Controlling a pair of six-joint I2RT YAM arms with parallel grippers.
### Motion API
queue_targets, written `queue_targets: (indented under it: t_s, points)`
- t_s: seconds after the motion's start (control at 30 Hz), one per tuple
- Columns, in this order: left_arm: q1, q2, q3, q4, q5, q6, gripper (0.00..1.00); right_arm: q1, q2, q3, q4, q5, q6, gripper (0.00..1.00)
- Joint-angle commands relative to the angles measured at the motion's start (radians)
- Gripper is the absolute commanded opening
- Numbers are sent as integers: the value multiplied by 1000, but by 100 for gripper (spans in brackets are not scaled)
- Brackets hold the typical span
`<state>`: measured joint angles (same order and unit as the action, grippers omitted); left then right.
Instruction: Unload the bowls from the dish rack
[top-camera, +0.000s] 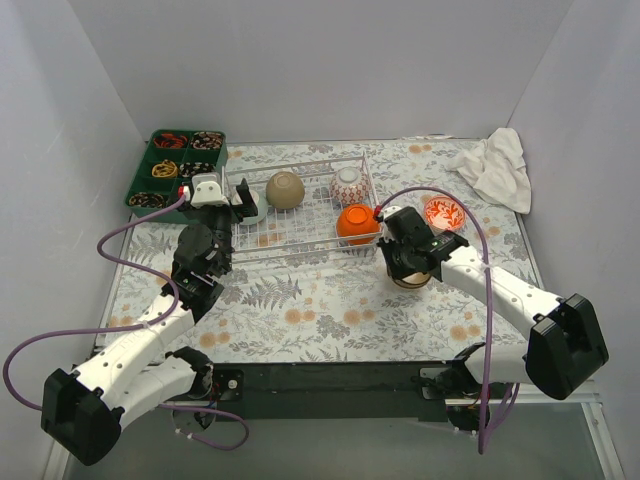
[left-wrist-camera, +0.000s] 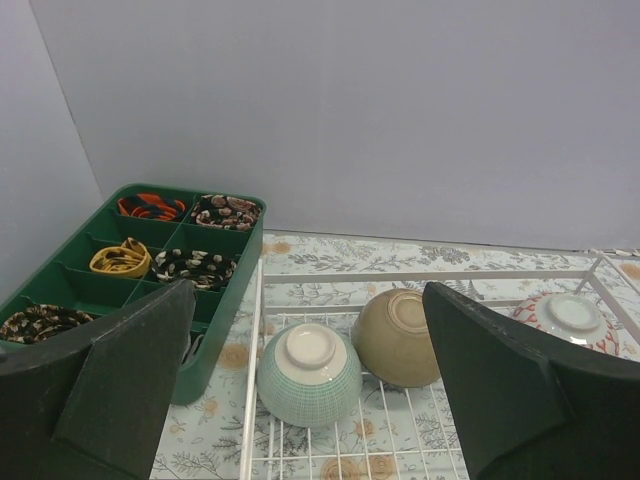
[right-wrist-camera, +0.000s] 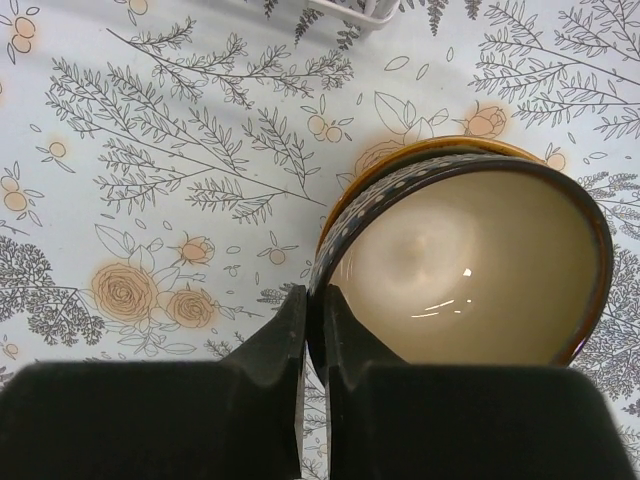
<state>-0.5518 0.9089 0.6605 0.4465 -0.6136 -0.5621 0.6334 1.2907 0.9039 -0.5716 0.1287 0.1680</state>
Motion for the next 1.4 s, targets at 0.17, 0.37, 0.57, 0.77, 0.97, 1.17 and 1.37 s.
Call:
queue_targets:
  t_s: [0.17,0.37,0.57,0.77,0.97,1.17,1.37]
  points:
    - [3,-1,-18,14,6,7,98,28,-27,-20,30,109,7,1]
    - [3,4,-16,15,6,8,98,28,-1,-40,29,130,1,1]
    - [1,13,-16,12,11,7,98,31,2,-7,-19,106,5,17]
    - [3,31,-10,-8,29,-13,98,40,-56,137,-71,91,-19,47]
    - [3,62,5,-37,57,-45,98,42,-27,268,-22,66,-100,65]
    - [1,107,24,-72,97,-97,98,42,122,432,35,17,-153,68]
    - [1,127,24,-68,92,-85,98,41,289,547,76,-40,-166,69]
